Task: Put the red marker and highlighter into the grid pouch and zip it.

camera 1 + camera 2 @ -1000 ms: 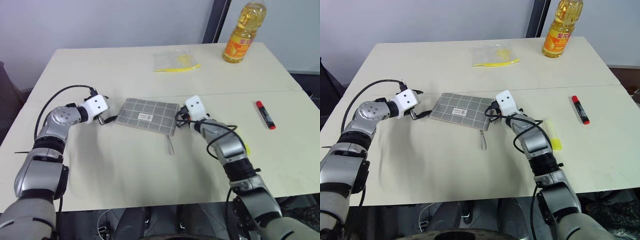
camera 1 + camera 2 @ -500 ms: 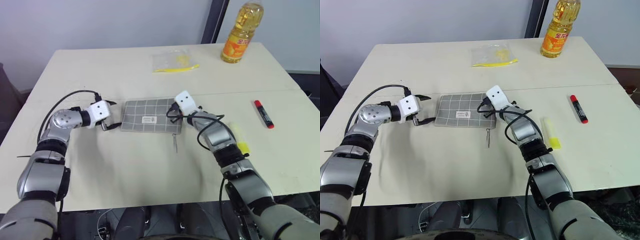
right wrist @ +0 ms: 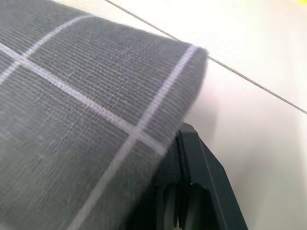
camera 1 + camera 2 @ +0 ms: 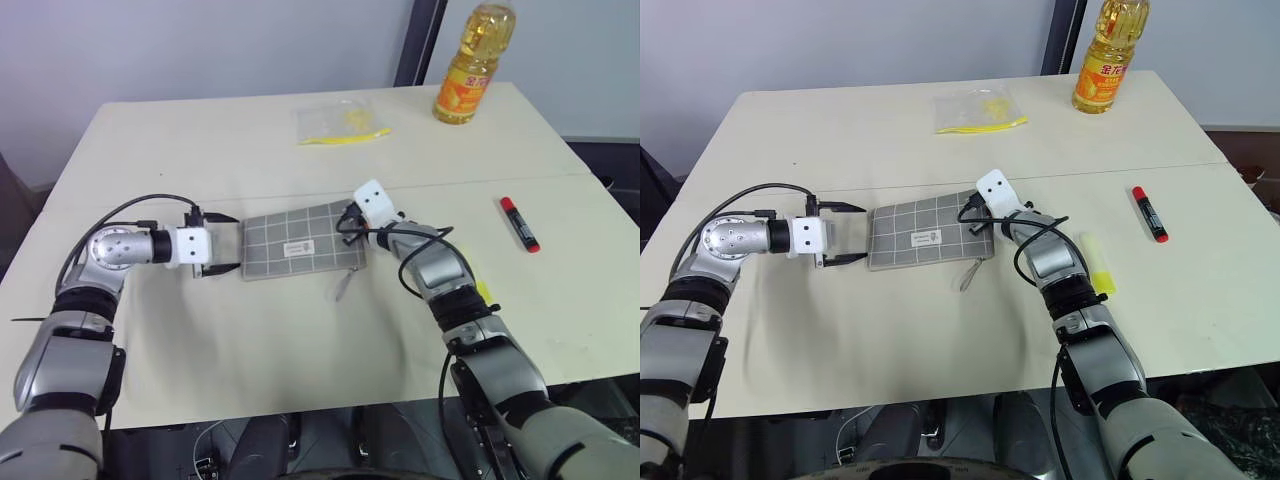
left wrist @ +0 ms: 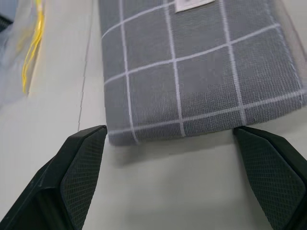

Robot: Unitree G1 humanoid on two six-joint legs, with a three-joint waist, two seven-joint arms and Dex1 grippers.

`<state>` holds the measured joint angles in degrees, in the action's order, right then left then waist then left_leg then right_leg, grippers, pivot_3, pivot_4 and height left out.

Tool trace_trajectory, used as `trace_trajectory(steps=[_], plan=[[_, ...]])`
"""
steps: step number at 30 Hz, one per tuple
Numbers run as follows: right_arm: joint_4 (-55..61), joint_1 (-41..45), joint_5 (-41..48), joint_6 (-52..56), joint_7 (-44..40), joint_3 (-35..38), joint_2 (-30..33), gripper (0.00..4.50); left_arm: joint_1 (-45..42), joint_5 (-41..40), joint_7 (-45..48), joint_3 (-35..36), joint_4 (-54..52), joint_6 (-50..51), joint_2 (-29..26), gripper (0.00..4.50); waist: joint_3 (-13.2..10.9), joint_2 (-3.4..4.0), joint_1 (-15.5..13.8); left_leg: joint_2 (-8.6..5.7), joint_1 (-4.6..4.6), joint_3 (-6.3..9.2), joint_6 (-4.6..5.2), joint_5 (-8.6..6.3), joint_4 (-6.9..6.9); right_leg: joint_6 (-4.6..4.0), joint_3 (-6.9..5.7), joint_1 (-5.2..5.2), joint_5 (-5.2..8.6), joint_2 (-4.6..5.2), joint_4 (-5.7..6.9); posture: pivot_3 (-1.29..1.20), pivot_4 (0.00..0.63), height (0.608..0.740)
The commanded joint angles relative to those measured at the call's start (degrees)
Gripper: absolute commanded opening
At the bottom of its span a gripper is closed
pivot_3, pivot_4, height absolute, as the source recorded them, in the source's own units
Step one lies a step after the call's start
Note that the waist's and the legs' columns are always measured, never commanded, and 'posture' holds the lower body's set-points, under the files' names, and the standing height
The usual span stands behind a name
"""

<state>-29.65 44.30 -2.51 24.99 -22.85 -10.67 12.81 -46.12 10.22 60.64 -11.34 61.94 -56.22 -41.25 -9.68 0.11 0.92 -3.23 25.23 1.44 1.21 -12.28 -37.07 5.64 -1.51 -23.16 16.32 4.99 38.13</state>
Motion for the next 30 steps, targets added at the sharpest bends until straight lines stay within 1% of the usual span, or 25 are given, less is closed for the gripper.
trace_trajectory(steps=[1,6,9,11,12,15,17,20,22,25,27,30], plan=[[-0.2,1.1,-0.2,-0.3,-0.1,0.7,-0.2,0.03,0.1,6.9,-0.1,-5.3,1.6,-6.6,-2.1,4.5,0.0,0.0,0.0,0.0,0.0,0.0,0.0,0.0,0.0,0.0,0.0,0.0,0.0,0.0,0.0,0.0,0.15,0.74],[-0.2,0.8,-0.3,-0.2,-0.1,0.6,-0.5,0.03,-1.2,8.3,-0.5,-8.1,2.9,-13.7,-2.6,4.5,0.0,0.03,0.1,0.0,-0.02,-0.01,0.0,0.0,0.03,0.0,0.01,-0.01,0.0,-0.01,0.02,0.0,0.15,0.74],[-0.1,0.7,-0.4,0.0,0.1,0.6,-0.6,0.03,-1.5,8.1,0.1,-9.3,3.3,-15.9,-2.3,4.5,0.0,0.03,0.1,0.0,-0.02,-0.01,0.0,0.0,0.02,0.0,0.01,0.01,0.0,-0.02,0.02,0.0,0.15,0.74],[0.0,0.7,-0.4,0.0,0.1,0.7,-0.8,0.03,-1.8,9.9,-1.5,-10.3,3.6,-16.3,-2.4,4.5,0.0,0.03,0.1,0.0,-0.03,-0.02,0.0,0.0,0.02,0.0,0.01,0.01,0.0,-0.02,0.02,0.0,0.15,0.74],[0.1,0.7,-0.4,0.0,0.1,0.6,-0.9,0.03,-1.9,11.0,-2.9,-10.5,3.6,-16.5,-2.5,4.5,0.0,0.03,0.1,0.0,-0.04,-0.01,0.0,0.0,0.02,0.0,0.0,0.02,0.0,-0.03,0.02,0.0,0.15,0.74],[0.7,0.6,-0.4,0.0,-0.1,0.4,-1.1,0.03,-2.5,17.2,-11.6,-11.5,3.3,-15.5,-3.0,4.5,0.0,0.08,0.0,0.0,-0.15,-0.02,0.0,0.01,0.02,0.01,0.01,0.09,0.0,-0.06,0.03,0.0,0.15,0.74],[1.2,0.4,-0.4,0.2,-0.3,0.4,-1.2,0.03,-2.8,20.5,-16.3,-12.4,3.2,-15.6,-3.5,4.5,0.0,0.08,-0.2,0.0,-0.34,-0.02,0.0,0.01,0.03,0.01,0.01,0.31,0.01,-0.08,0.04,0.0,0.15,0.74],[2.0,0.2,-0.2,0.2,-0.8,0.3,-1.5,0.03,-2.8,23.2,-22.0,-13.3,3.9,-15.9,-3.6,4.5,0.0,0.08,-0.2,0.02,-1.05,0.0,0.0,0.0,0.09,0.04,0.0,0.77,0.04,-0.07,0.01,0.0,0.15,0.74],[2.6,-0.1,-0.1,0.1,-1.1,0.2,-1.7,0.03,-2.4,24.2,-25.4,-13.6,4.7,-16.0,-3.3,4.5,0.0,0.09,-0.3,0.02,-1.19,0.02,-0.01,-0.01,0.09,0.03,0.0,0.86,0.04,0.01,0.01,0.0,0.15,0.74],[3.5,-0.7,0.0,0.4,-1.7,0.0,-2.0,0.03,-1.9,23.9,-28.7,-13.3,5.6,-16.8,-2.0,4.5,0.0,0.1,-0.3,0.02,-1.2,0.08,-0.01,-0.01,0.09,0.01,0.0,0.85,0.03,0.05,0.03,0.0,0.15,0.74],[4.3,-1.3,-0.1,0.7,-2.2,-0.3,-2.1,0.03,-1.4,23.0,-29.1,-13.3,6.4,-17.0,-1.1,4.5,0.1,0.12,-0.5,0.03,-1.2,0.1,-0.02,0.0,0.09,0.01,0.0,0.85,0.02,0.07,0.04,0.0,0.15,0.74],[5.3,-2.2,-0.3,1.2,-2.5,-0.4,-1.9,0.03,-0.8,20.4,-27.2,-13.1,7.1,-17.2,0.4,4.5,0.1,0.16,-0.6,0.02,-1.2,0.09,-0.02,0.0,0.07,0.01,0.0,0.87,0.02,0.11,0.03,0.0,0.15,0.74]])
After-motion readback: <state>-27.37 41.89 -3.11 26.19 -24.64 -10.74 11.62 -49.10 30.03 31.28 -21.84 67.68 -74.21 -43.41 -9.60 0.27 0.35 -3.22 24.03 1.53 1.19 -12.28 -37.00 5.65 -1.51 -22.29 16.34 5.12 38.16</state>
